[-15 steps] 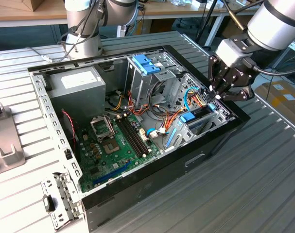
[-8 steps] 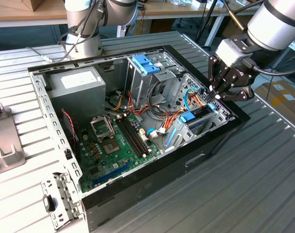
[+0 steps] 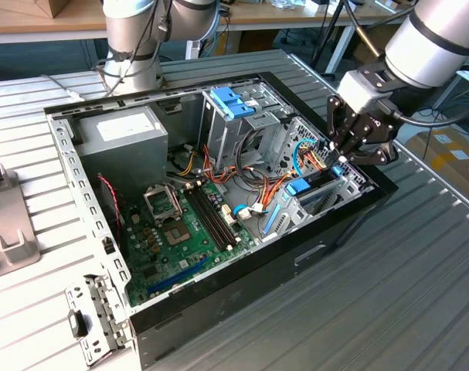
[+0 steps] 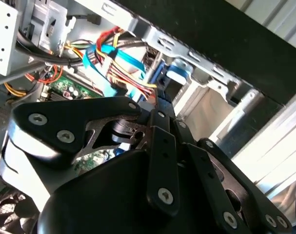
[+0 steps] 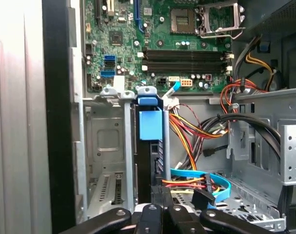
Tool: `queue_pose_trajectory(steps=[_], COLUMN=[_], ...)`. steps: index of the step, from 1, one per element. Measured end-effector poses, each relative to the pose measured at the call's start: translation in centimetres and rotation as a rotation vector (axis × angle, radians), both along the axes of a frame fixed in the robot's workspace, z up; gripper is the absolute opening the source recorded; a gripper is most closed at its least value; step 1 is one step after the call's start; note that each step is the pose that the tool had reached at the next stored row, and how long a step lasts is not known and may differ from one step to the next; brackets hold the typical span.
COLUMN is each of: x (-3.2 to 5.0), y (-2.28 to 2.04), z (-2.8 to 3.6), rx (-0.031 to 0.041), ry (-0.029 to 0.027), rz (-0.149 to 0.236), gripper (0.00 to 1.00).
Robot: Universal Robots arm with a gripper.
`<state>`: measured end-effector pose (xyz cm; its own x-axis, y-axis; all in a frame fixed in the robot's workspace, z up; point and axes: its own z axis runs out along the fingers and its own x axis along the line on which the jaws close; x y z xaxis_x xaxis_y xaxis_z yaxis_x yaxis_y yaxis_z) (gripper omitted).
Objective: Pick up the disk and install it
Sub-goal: 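Insert the first disk wire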
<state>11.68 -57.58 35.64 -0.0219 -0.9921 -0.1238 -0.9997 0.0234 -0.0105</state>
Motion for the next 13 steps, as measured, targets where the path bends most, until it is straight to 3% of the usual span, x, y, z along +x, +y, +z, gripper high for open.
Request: queue_pose_trajectory(steps=[3, 9, 13], x=[0.03, 0.04, 0.04], y=[0.44, 0.32, 0.28], z=[-0.23, -0.50, -1.09], rx=[0.0003, 0.0001, -0.0001], ry=[0.0001, 0.0001, 0.0002], rz=[0.000, 0.000, 0.000], gripper=[0.11, 0.11, 0.11])
